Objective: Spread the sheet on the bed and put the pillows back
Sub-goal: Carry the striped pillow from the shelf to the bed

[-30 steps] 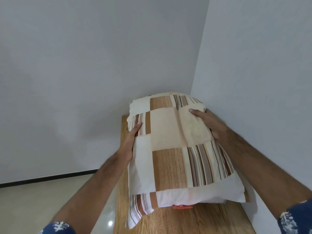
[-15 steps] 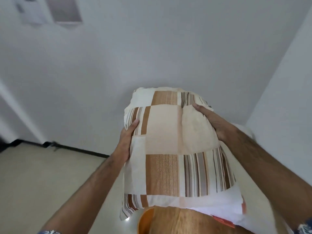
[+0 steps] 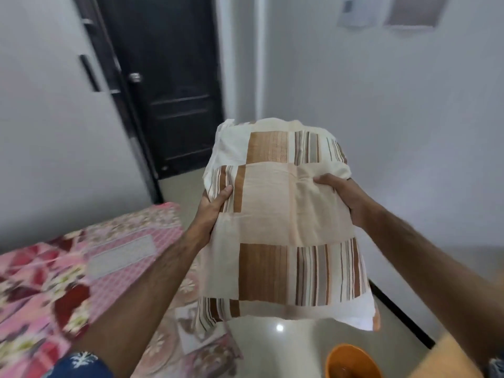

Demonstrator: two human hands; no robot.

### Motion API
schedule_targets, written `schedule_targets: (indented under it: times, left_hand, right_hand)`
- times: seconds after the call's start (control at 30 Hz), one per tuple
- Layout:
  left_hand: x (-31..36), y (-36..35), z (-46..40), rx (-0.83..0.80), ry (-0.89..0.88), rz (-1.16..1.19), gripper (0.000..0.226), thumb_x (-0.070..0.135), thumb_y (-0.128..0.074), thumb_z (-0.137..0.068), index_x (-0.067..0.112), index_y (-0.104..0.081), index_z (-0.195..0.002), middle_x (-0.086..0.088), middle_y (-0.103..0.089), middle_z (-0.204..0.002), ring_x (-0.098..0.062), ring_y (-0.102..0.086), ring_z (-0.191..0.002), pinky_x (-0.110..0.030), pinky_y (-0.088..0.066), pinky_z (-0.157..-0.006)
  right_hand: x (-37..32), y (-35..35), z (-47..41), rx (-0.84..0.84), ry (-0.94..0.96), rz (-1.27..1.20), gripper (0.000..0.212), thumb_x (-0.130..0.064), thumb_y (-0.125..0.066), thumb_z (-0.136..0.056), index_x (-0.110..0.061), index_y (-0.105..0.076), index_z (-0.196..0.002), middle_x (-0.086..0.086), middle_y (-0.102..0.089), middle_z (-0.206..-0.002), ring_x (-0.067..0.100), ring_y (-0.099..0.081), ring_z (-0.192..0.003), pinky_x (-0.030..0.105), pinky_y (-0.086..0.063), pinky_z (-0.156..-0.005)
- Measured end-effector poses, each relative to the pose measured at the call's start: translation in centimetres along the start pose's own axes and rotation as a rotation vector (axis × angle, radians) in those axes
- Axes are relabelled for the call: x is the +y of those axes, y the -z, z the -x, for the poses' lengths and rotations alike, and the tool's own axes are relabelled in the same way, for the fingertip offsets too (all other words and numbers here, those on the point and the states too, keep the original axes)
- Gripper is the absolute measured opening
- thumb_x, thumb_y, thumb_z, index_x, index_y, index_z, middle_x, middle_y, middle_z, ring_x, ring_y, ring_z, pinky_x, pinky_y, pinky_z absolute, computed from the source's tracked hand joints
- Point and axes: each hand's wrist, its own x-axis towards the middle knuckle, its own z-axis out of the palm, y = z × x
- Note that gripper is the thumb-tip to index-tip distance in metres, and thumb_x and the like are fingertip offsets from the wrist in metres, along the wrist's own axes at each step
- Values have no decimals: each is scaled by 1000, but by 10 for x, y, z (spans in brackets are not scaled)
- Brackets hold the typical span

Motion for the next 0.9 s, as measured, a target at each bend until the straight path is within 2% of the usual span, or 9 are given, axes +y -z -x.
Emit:
schedule_targets:
  times: [0.07,0.17,0.27,0.43,0.57,0.67,0.73,0.8,0.9]
  left_hand:
    - [8,77,20,110,-5,-1,50,36,-73,-90,19,-58,-136,-5,-74,-119,-17,-74,-100,-24,-60,-70]
    - [8,177,58,272,-19,-6,49,31,-71,-92,20,-56,-137,-2,-72,-121,-14,-72,-104,-21,-59,-74]
    - [4,269,116,443,-28,-25,52,36,-74,-89,19,-58,-136,-2,-73,-123,-14,-72,-108,-29,-59,-90]
    - [-6,400,229,771,-34,-35,68,44,-81,-80,20,-56,-138,2,-71,-127,-15,-67,-118,-36,-51,-105]
    - [-3,480,315,983,-14,-4,46,23,-75,-90,22,-57,-133,5,-73,-120,-3,-70,-107,-24,-53,-99]
    - [3,532,360,1107,-4,-74,57,26,-78,-88,21,-54,-139,5,-70,-126,-3,-68,-112,-28,-51,-104]
    - [8,567,384,1160,-1,-85,48,20,-75,-90,21,-56,-134,6,-71,-120,-1,-70,-106,-22,-55,-97]
    - [16,605,400,1207,4,-100,43,17,-74,-91,22,-57,-130,8,-71,-116,0,-70,-103,-16,-56,-90]
    - [33,667,424,1234,78,-96,50,24,-79,-87,21,-57,-132,7,-73,-116,1,-70,-102,-27,-55,-100]
  right_hand:
    - [10,-75,-14,-85,8,41,38,-29,-76,-84,-22,-67,-120,6,-77,-108,23,-75,-91,34,-58,-70]
    - [25,-180,-21,-219,-23,96,46,-34,-79,-79,-20,-66,-121,8,-76,-108,27,-73,-95,38,-58,-77]
    - [45,-285,-13,-393,-67,138,32,-30,-74,-85,-19,-66,-114,7,-75,-101,25,-71,-91,36,-56,-76]
    - [86,-456,21,-703,-114,229,40,-30,-76,-81,-18,-67,-118,11,-76,-110,29,-73,-98,41,-59,-84]
    - [120,-583,69,-904,-115,255,39,-23,-76,-82,-15,-67,-119,12,-76,-110,32,-74,-99,50,-59,-90]
    - [145,-662,98,-1008,-127,248,39,-21,-74,-84,-12,-66,-121,13,-76,-111,32,-74,-95,47,-61,-83]
    - [165,-715,115,-1067,-145,239,34,-21,-74,-85,-13,-66,-118,11,-77,-105,30,-74,-90,42,-61,-76]
    - [180,-761,131,-1123,-181,208,38,-24,-76,-85,-16,-64,-120,11,-76,-108,32,-74,-95,48,-61,-83]
    - [197,-834,152,-1182,-203,176,39,-26,-77,-86,-19,-64,-122,7,-77,-109,26,-76,-95,42,-61,-80]
